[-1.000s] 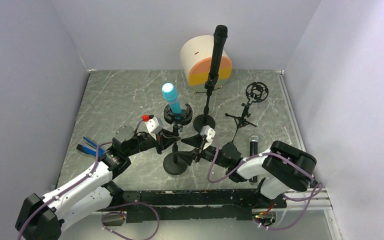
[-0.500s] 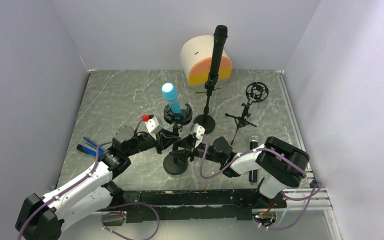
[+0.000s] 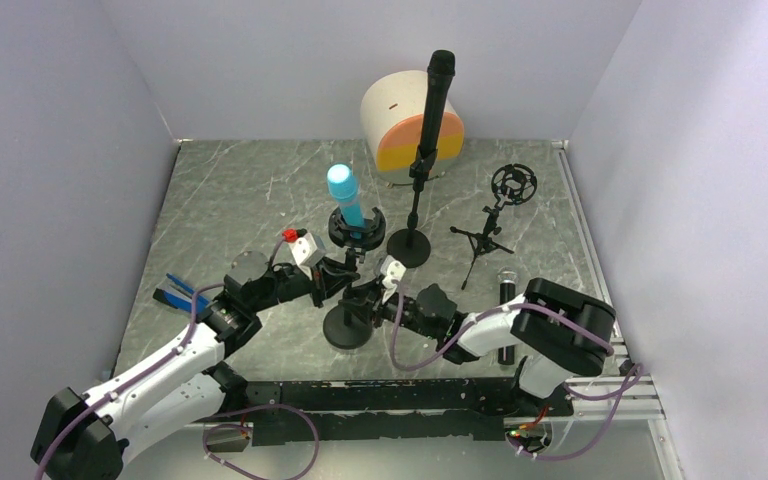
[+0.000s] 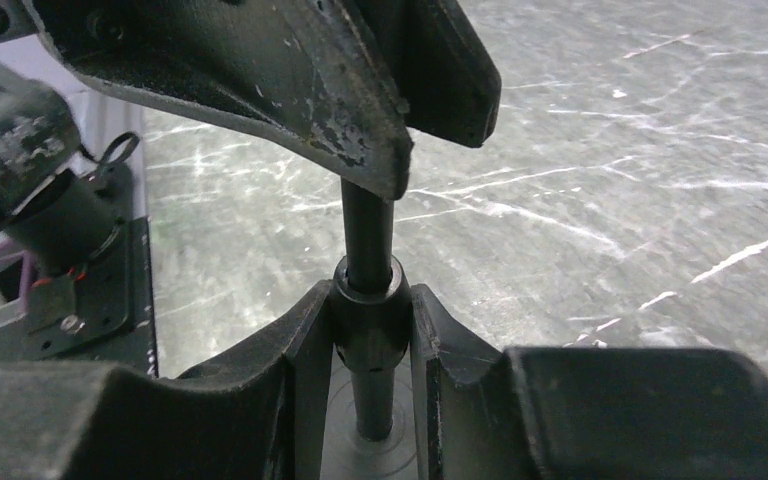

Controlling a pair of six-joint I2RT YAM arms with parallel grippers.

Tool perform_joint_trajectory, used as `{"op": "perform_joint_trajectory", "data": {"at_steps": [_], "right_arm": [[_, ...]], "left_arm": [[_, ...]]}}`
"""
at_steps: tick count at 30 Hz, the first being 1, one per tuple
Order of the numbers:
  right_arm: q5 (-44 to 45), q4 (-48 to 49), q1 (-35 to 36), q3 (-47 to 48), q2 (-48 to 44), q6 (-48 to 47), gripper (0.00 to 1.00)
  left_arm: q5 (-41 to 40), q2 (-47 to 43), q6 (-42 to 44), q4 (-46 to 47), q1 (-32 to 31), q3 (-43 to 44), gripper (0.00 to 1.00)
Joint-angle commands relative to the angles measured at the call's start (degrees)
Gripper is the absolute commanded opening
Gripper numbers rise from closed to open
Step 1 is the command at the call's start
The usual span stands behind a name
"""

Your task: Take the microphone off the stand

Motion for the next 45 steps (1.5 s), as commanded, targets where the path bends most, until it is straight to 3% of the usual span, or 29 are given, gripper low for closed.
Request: {"op": "perform_joint_trajectory", "data": {"at_steps": [1,5,8,14,17,21,25,27,37,40,45], "right_arm": [[17.85,2.29,6.63,2.11,0.32,-6.87,0.05],[40.39,4.19,16.91,5.3,3.16,-16.45,0.04],[51.31,8.97,22.02,8.55,7.28,-23.39,0.03],[54.02,8.09,24.53,10.94,9.61,-22.76,0.05],[53.51,9.0,24.5,9.85,9.43,-20.88,0.14],[46.69,12.31,23.73,6.12,8.01,-18.46,0.38],[32.47,10.89,19.38,1.79,3.08,-10.9,0.63],[25.92,10.18,16.71,0.07,0.55,-8.19,0.7],[-2.84,8.15,1.73,-4.81,-5.97,4.06,0.72],[-5.46,3.67,1.01,-2.62,-5.69,3.05,0.71],[-5.63,5.36,0.31,-1.01,-3.11,3.44,0.62]], "left_arm": [[-0.82,-0.93,-1.07,2.22,-0.01,0.49,0.03],[-3.26,-2.02,-0.6,1.84,0.0,0.16,0.02],[-5.5,-3.14,-0.23,1.91,-0.11,-0.29,0.02],[-7.57,-4.52,-0.04,0.72,-0.23,-0.59,0.02],[-7.07,-4.53,-0.18,0.68,-0.17,-0.75,0.03],[-4.14,-3.71,-1.17,2.99,-0.23,-0.84,0.02],[1.23,-0.79,-2.73,6.34,-0.15,0.21,0.02],[1.97,0.35,-2.37,5.81,-0.23,0.94,0.02],[1.22,-0.61,-1.16,4.14,-0.3,1.22,0.02],[1.15,-0.92,-1.35,4.07,-0.27,1.26,0.03],[1.25,-1.06,-1.39,3.69,-0.27,1.39,0.03]]}}
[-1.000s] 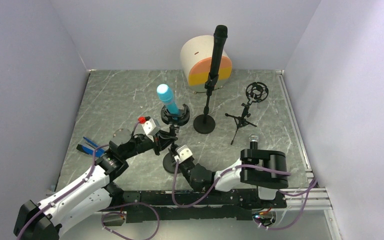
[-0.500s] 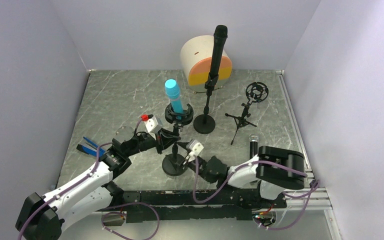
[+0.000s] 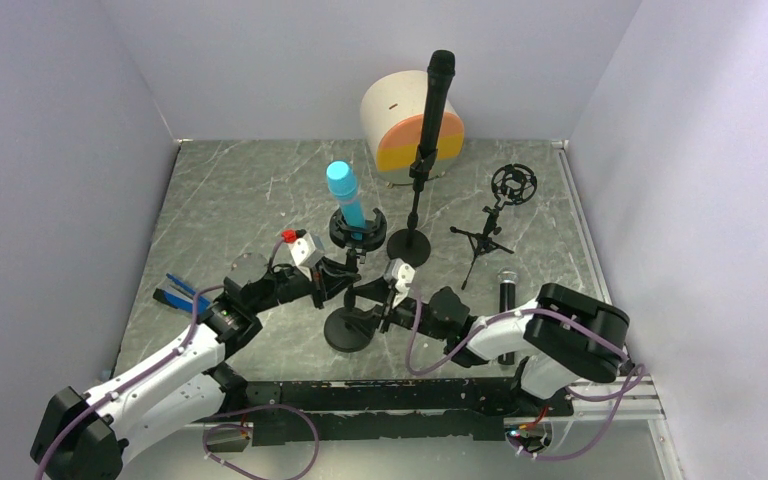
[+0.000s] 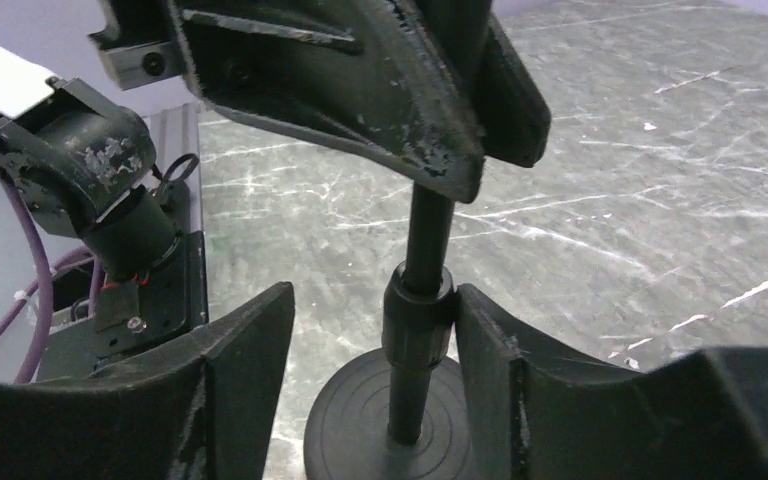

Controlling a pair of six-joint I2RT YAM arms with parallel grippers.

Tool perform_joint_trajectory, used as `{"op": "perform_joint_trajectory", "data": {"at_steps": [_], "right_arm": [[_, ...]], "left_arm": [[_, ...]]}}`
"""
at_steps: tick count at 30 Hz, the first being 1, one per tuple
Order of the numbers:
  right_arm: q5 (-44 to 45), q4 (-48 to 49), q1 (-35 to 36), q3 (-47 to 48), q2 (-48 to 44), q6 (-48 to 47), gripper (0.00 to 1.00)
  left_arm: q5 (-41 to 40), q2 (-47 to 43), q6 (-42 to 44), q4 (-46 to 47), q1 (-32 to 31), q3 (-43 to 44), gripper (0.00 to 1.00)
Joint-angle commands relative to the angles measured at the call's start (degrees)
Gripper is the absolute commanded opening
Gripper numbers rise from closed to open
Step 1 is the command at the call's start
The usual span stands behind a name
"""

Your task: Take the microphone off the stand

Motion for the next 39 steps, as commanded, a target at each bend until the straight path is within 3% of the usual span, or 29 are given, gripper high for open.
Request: {"op": "perform_joint_trajectory", "data": {"at_steps": [1,16,21,28,34,37,39], "right_arm": [[-3.16,1.38,-0.63,3.28,1.72,1.58,0.6],[9.62,-7.24,1.61,5.57,0.87,-2.42,0.14],[40.49,-12.83,13.74,10.12,1.79,-16.16,0.0],[55.91,-4.47,21.6,14.36,8.91,-22.38,0.0],[55.49,2.15,22.12,11.69,11.28,-17.51,0.03],[52.06,4.55,21.34,9.03,10.3,-15.71,0.14],[47.87,6.69,20.2,6.82,8.86,-12.54,0.34]], "left_arm": [[1.03,-0.92,0.16,1.64,-0.05,2.33,0.03],[-1.36,-1.93,0.82,0.58,-0.07,2.16,0.03],[-3.53,-2.31,0.41,1.09,-0.08,2.08,0.03],[-5.66,-3.02,0.38,-0.32,-0.07,2.11,0.02],[-5.95,-4.1,0.4,-1.26,-0.1,1.93,0.03],[-5.67,-4.24,0.44,-1.25,-0.04,1.88,0.02],[-5.07,-3.95,0.33,-0.87,-0.09,1.77,0.03]]}}
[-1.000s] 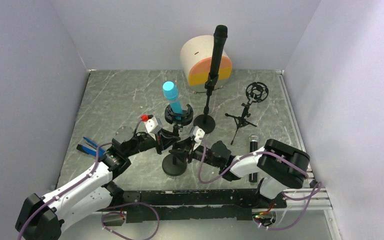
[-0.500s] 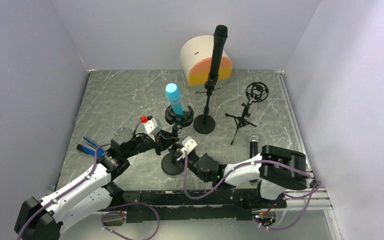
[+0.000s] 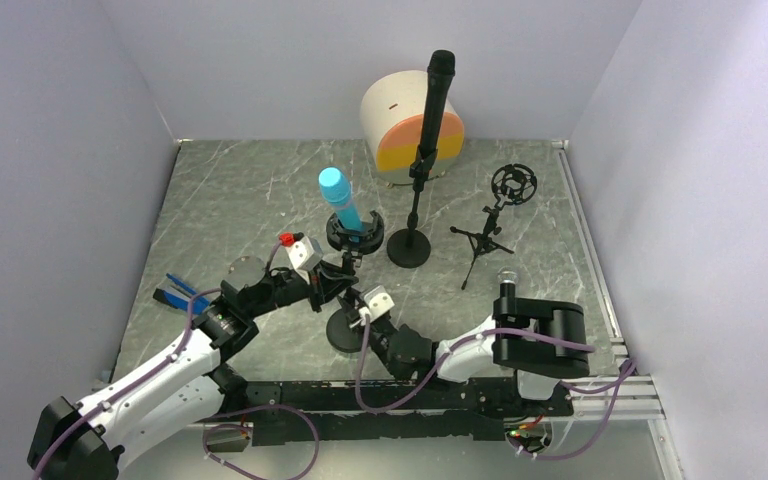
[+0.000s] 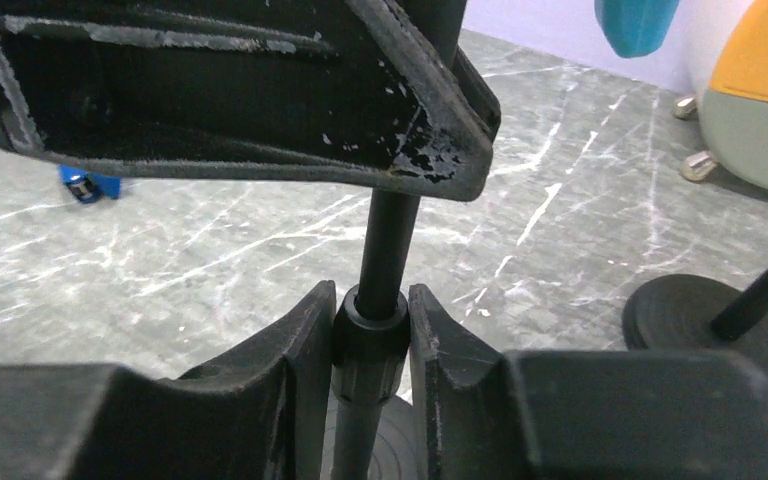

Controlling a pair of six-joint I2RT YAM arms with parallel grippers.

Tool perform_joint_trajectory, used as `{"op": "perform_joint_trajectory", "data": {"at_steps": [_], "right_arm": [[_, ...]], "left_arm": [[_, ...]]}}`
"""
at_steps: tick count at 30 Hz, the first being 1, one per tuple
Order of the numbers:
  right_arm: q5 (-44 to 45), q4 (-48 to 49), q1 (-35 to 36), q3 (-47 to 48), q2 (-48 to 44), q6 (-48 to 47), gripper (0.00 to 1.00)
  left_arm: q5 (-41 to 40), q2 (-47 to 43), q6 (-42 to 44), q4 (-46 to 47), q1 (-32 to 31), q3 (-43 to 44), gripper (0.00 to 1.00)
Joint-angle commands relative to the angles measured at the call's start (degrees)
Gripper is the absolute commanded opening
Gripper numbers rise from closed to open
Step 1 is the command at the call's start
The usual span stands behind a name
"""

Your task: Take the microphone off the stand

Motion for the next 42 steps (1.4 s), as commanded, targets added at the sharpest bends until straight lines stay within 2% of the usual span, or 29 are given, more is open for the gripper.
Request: {"op": "perform_joint_trajectory", "data": {"at_steps": [1,4,6,9,15,21,27,30,32,34,35,37,38,42], "right_arm": [[-8.96,7.43,-1.29,-5.04,-2.71,4.05,0.42],[-18.28,14.53,-4.42,-9.84,-4.9,8.72,0.66],[-27.05,14.92,-7.93,-12.04,-7.17,12.54,0.72],[-37.97,12.7,-13.48,-13.31,-9.82,17.45,0.72],[-51.06,6.16,-19.46,-11.99,-12.53,19.18,0.59],[-56.77,-1.47,-20.77,-7.58,-11.19,17.65,0.58],[-53.55,-0.36,-21.1,-6.26,-7.82,18.13,0.41],[-52.31,0.07,-21.06,-6.14,-6.92,18.42,0.41],[-51.91,0.16,-21.04,-6.33,-6.6,18.31,0.46],[-51.27,-0.74,-21.05,-6.13,-6.57,17.96,0.46],[-51.22,-1.48,-20.97,-5.96,-6.58,17.69,0.41],[-51.43,-3.3,-21.01,-5.38,-6.7,17.04,0.15],[-51.1,-4.07,-21.0,-5.03,-6.74,17.25,0.07],[-46.32,-4.14,-19.39,-4.85,-6.5,16.7,0.04]], "left_arm": [[-2.1,-0.43,-0.47,3.4,0.28,1.82,0.03],[-1.31,0.39,0.01,2.85,0.32,2.69,0.03],[-0.93,1.09,0.78,1.59,0.36,3.81,0.02],[-0.55,1.62,1.36,0.5,0.3,4.76,0.02],[-0.66,1.71,0.73,1.5,0.28,4.26,0.02],[-0.55,2.33,0.58,1.7,0.33,4.57,0.03],[-0.6,2.19,0.84,1.27,0.3,4.78,0.02],[-0.73,1.75,0.82,0.99,0.34,4.56,0.02],[-0.88,1.43,0.84,0.94,0.36,4.39,0.02],[-1.01,1.24,0.93,0.79,0.32,4.34,0.03],[-0.97,1.2,0.93,0.77,0.32,4.34,0.03],[-1.01,1.16,0.96,0.75,0.33,4.29,0.02],[-1.05,1.19,0.93,0.88,0.31,4.26,0.03],[-1.02,1.53,0.79,1.53,0.35,4.25,0.02]]}}
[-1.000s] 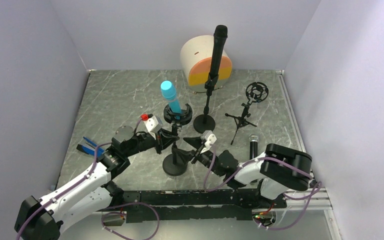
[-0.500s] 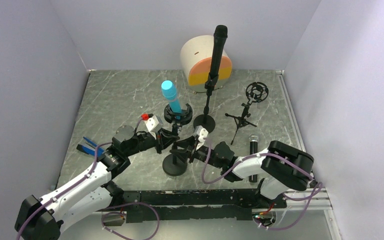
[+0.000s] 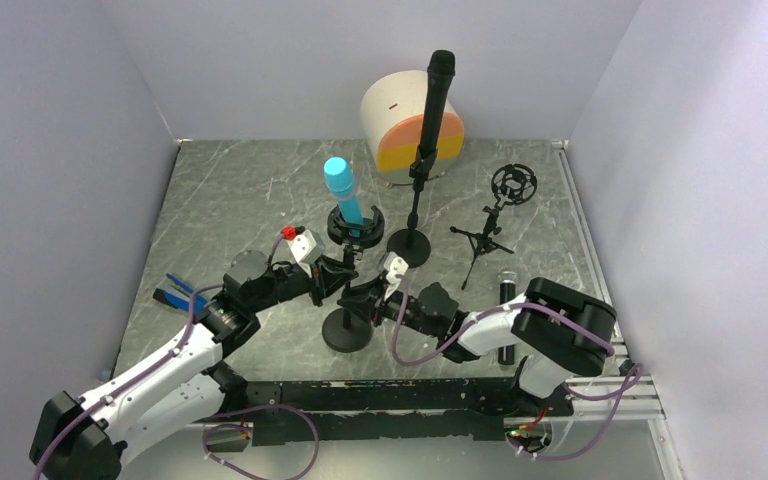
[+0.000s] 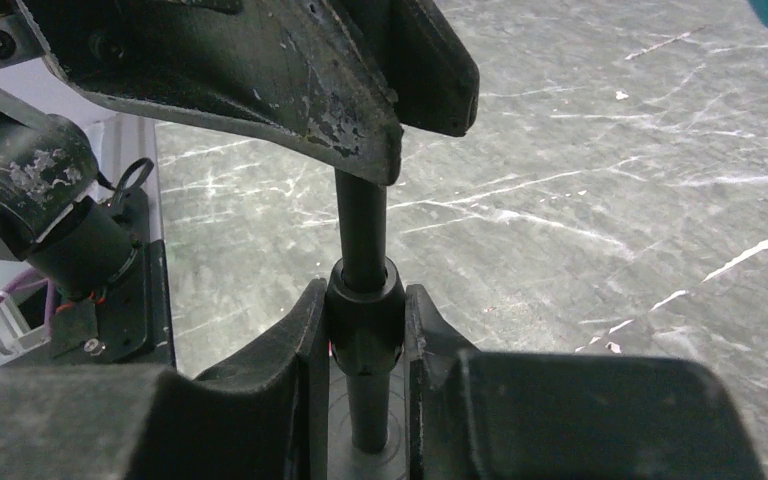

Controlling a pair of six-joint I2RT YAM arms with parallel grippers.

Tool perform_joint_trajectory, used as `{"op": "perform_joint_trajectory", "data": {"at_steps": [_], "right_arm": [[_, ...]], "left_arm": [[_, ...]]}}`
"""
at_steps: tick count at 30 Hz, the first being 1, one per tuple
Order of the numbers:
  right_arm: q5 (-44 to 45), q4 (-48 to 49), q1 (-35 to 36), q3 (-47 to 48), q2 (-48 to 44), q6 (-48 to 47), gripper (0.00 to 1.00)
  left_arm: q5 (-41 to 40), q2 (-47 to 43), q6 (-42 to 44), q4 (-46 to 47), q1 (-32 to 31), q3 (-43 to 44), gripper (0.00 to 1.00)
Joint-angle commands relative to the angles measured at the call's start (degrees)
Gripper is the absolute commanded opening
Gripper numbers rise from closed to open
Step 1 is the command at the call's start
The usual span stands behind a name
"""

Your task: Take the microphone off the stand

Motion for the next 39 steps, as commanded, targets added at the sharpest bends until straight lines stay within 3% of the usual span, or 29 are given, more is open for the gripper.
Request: {"op": "perform_joint_trajectory", "data": {"at_steps": [1,4,7,11,15,17,18,21,24,34,39], "right_arm": [[7.32,-0.28,2.67,1.6,0.13,-0.93,0.04],[22.52,-0.49,7.96,2.4,0.36,-6.07,0.02],[44.65,0.6,16.2,5.56,3.22,-13.4,0.01],[57.22,5.47,21.16,9.03,8.98,-19.87,0.0],[55.77,7.17,21.43,7.47,9.63,-15.5,0.0],[53.86,7.19,21.33,6.1,8.9,-13.55,0.06],[53.0,7.13,21.32,5.46,8.4,-12.74,0.12],[50.44,6.76,21.22,3.37,6.63,-8.93,0.46],[48.14,7.53,21.03,0.89,4.9,-4.56,0.62],[45.48,3.9,20.13,-6.71,-5.16,8.75,0.71],[45.32,-10.34,16.9,-8.16,-16.02,17.9,0.73]], "left_arm": [[-0.38,-0.55,0.87,2.73,0.11,2.24,0.03],[-1.21,-0.91,0.49,3.36,0.1,1.75,0.02],[-2.3,-1.8,0.02,4.43,0.1,0.89,0.03],[-3.23,-2.42,-0.04,4.45,-0.04,0.56,0.03],[-3.45,-2.96,0.23,3.59,-0.12,0.58,0.02],[-3.54,-3.32,0.33,3.57,-0.14,0.24,0.03],[-3.4,-3.37,0.34,3.69,-0.09,0.12,0.02],[-2.6,-2.97,0.45,4.1,-0.09,-0.21,0.02],[-1.85,-2.4,0.27,5.54,-0.24,-0.4,0.02],[-2.62,-2.8,2.0,6.51,-0.48,-1.25,0.03],[-1.72,-3.2,1.86,10.02,-0.62,-3.03,0.03]]}}
